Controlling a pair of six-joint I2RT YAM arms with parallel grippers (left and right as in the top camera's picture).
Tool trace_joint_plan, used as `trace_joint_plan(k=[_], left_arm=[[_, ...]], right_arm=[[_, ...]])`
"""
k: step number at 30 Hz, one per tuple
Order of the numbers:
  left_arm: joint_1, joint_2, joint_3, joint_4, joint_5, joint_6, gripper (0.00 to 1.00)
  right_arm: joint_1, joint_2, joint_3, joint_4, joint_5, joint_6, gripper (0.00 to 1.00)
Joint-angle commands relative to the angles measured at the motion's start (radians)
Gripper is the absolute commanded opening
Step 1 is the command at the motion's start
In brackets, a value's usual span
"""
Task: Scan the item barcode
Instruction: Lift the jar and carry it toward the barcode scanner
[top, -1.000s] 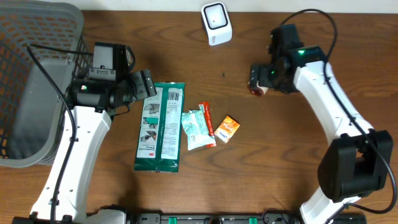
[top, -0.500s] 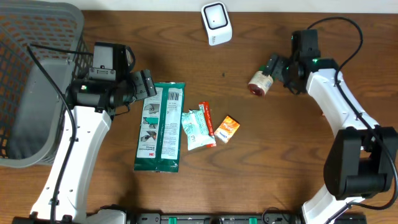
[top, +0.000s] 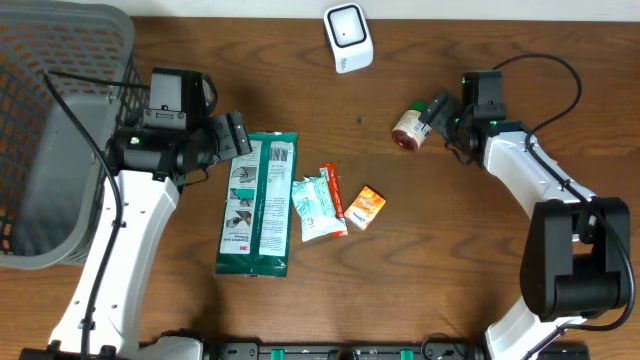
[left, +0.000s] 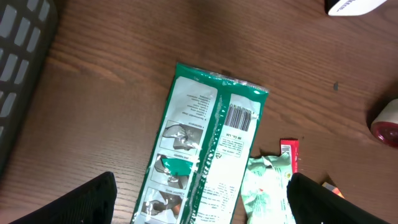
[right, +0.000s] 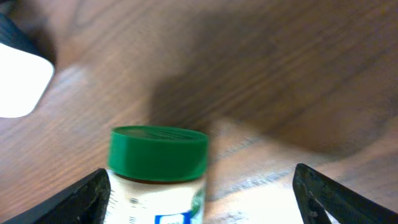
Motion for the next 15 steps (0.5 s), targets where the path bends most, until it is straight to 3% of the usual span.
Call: trace_joint_plan(k=[1,9,15], left_arm=[[0.003,0.005,0.002,0.000,-0.006,0.009,0.88],[0.003,0.005,0.002,0.000,-0.006,0.009,0.88],[0.003,0.005,0.002,0.000,-0.006,0.009,0.88]], right_arm=[[-0.002,0.016,-0.005,0.052,-0.085,0.034,0.82],[-0.043,0.039,0.004,0.068,-0.134,0.095,0.70],[-0.048,0.056,0.006,0.068,-0.149,0.114,0.70]])
